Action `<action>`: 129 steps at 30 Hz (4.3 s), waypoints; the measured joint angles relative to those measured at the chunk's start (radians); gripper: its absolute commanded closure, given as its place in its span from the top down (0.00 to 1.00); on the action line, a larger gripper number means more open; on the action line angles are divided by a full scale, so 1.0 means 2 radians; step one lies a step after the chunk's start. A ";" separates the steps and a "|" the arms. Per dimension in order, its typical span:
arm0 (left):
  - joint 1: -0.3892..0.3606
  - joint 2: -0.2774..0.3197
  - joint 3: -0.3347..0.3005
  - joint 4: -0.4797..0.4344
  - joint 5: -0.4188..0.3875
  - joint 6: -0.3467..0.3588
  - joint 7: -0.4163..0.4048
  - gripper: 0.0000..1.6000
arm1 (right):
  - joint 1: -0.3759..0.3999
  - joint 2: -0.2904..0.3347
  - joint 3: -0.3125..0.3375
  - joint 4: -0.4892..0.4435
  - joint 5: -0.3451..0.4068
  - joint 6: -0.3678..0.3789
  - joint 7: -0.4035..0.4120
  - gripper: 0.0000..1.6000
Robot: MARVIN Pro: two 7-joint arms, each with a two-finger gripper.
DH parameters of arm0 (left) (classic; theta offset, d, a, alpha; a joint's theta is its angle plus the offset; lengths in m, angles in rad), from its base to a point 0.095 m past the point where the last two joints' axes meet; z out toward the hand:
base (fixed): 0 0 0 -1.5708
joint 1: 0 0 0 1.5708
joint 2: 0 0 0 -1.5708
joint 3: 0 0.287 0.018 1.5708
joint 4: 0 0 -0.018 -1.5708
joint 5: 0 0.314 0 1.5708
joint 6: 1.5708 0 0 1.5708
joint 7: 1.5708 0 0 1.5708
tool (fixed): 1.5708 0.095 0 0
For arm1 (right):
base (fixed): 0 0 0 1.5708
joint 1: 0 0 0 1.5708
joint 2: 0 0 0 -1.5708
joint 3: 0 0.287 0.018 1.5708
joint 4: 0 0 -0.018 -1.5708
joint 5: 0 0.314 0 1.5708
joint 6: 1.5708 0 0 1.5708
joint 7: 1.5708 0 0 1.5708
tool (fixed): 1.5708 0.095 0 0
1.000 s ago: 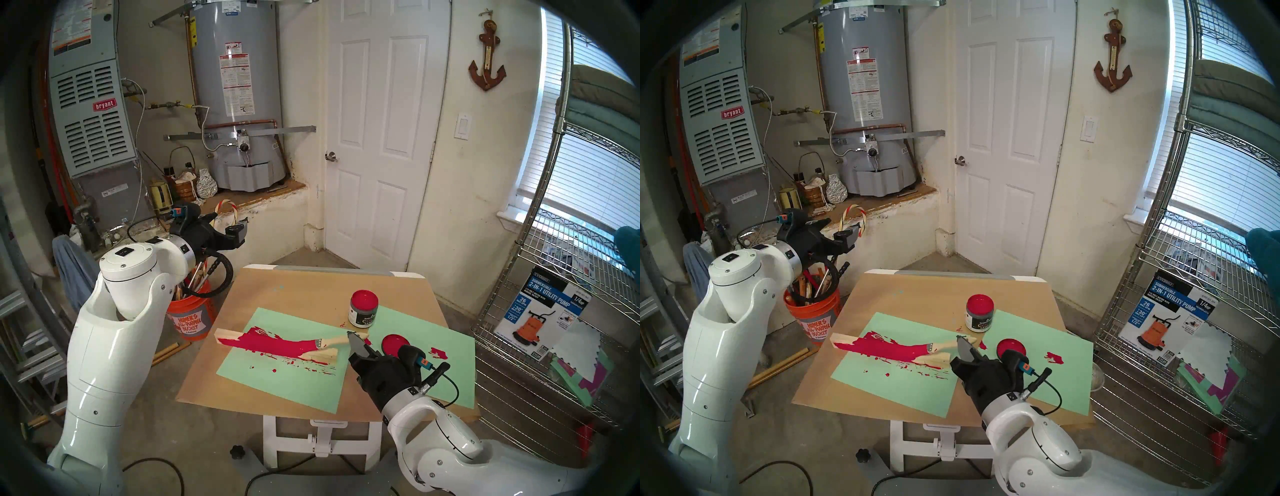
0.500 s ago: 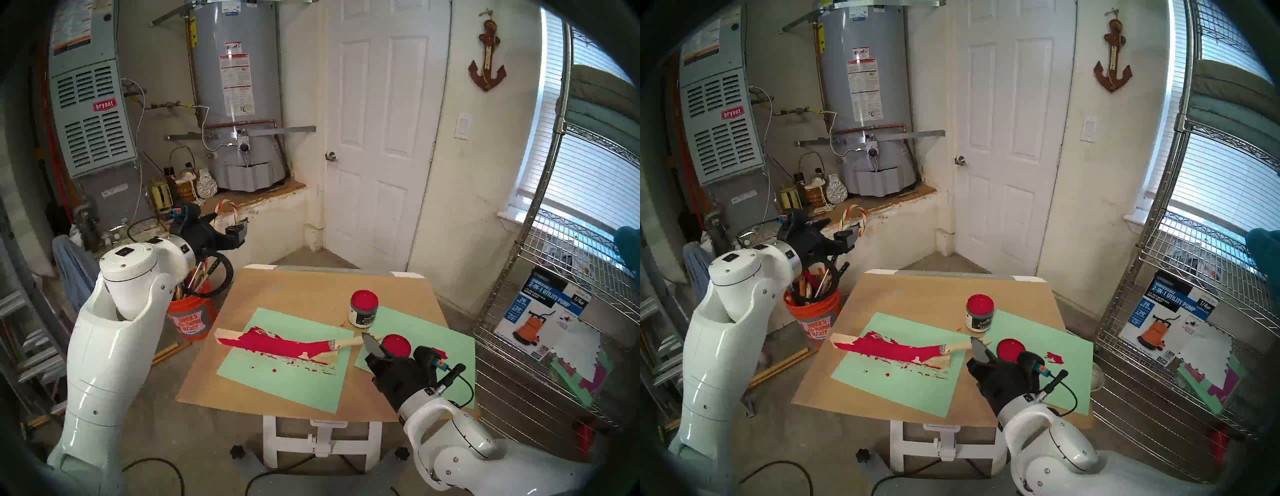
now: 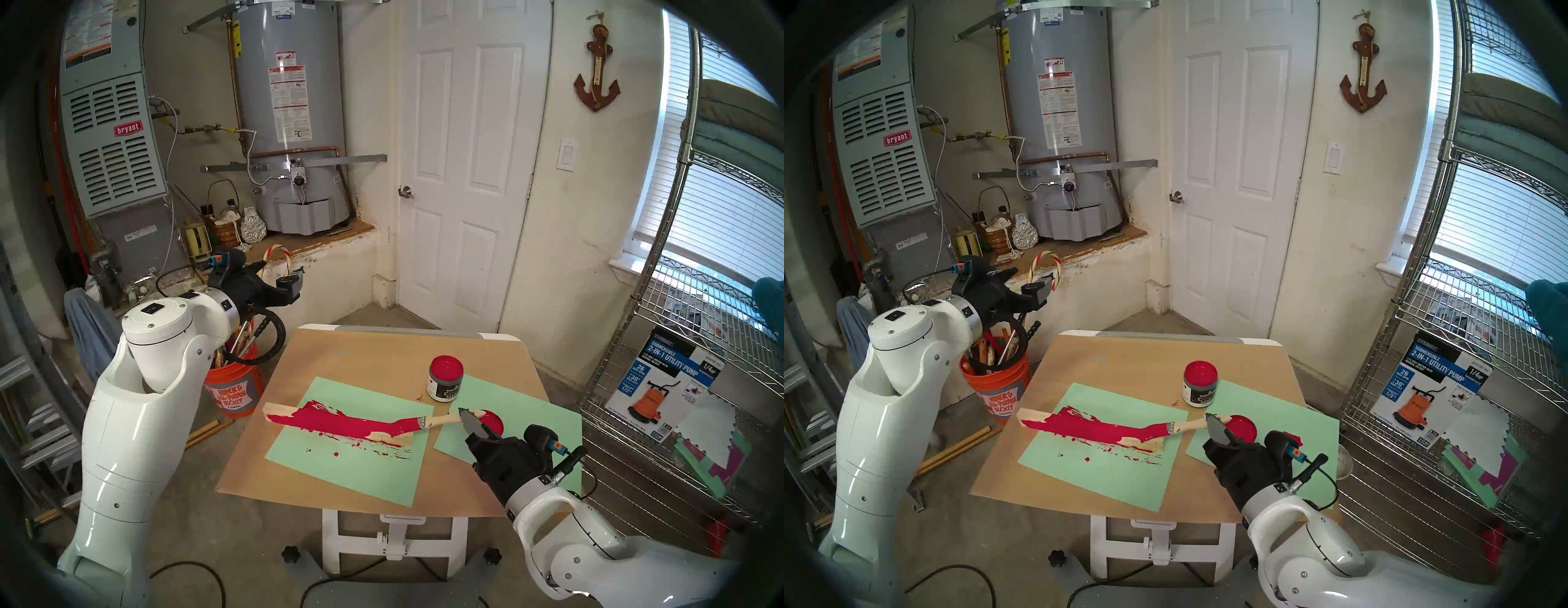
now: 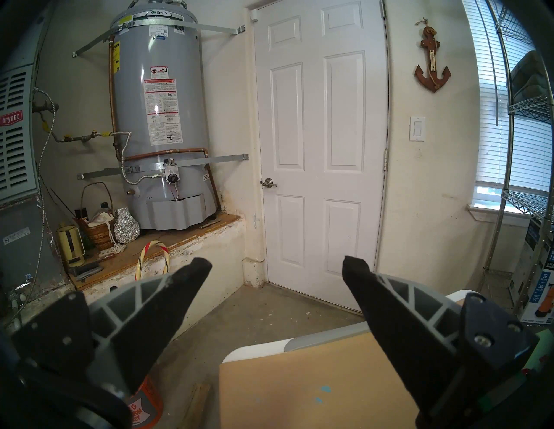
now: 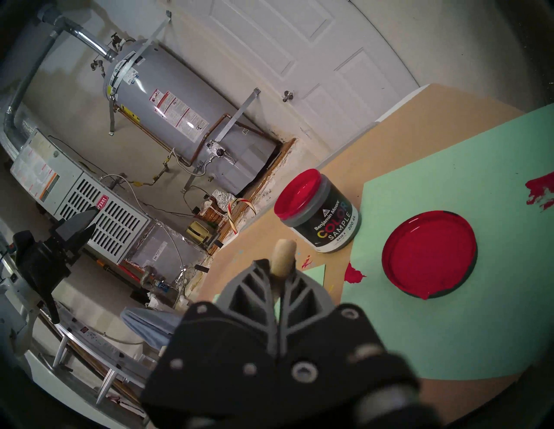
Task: Pick up brush, dip the brush into paint, and paint the wood
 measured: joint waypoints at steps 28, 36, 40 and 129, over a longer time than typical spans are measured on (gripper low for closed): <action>0.000 0.001 0.001 0.000 -0.002 0.000 0.001 1.00 | -0.045 0.043 0.039 -0.023 0.045 -0.029 0.034 0.00; 0.000 0.002 0.001 0.000 -0.003 0.000 0.002 1.00 | -0.050 0.048 0.057 -0.040 0.105 -0.029 0.070 0.00; 0.000 0.002 0.001 0.000 -0.003 0.000 0.002 1.00 | -0.045 0.044 0.059 -0.045 0.120 -0.027 0.082 0.00; 0.000 0.008 0.004 0.000 -0.009 -0.002 0.007 1.00 | 0.260 -0.263 -0.203 0.115 -0.096 0.087 -0.127 0.00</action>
